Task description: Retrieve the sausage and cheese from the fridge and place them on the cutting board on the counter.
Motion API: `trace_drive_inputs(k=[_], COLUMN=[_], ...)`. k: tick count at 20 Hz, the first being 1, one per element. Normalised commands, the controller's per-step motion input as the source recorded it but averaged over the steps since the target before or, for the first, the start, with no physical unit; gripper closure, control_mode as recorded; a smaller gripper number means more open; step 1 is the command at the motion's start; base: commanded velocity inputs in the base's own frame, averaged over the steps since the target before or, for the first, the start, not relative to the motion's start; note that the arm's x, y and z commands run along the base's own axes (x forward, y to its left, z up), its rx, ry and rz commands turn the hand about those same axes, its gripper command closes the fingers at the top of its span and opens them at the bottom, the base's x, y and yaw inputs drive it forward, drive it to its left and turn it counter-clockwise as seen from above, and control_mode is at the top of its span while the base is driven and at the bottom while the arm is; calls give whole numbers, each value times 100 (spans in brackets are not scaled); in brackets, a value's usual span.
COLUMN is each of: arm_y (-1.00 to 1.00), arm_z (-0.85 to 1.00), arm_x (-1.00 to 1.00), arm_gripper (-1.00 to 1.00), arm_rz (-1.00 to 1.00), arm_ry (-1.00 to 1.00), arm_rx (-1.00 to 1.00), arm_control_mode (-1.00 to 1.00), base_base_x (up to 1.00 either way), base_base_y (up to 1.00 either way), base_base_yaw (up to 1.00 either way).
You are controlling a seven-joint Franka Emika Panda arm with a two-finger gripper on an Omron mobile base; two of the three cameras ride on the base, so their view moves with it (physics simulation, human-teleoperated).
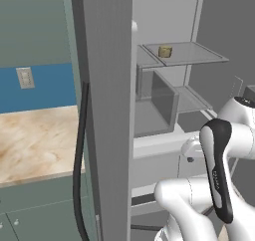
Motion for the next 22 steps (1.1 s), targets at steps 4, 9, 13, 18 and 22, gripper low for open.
trace_drive_inputs(k=[4,9,13,18,22], arm_y=[0,0,0,1,2], arm_z=[0,0,1,41,57], arm_x=[0,0,-14,-8,0], arm_gripper=[-100,-100,-100,-100,-100], arm_rz=[0,0,1,5,12], arm_ry=[0,0,-5,-22,-29], arm_rx=[0,0,0,-1,-8], arm_control_mode=[-100,-100,-100,-100,-100], base_base_x=[0,0,0,0,0], base_base_y=[0,0,0,0,0], base_base_yaw=[0,0,0,0,0])
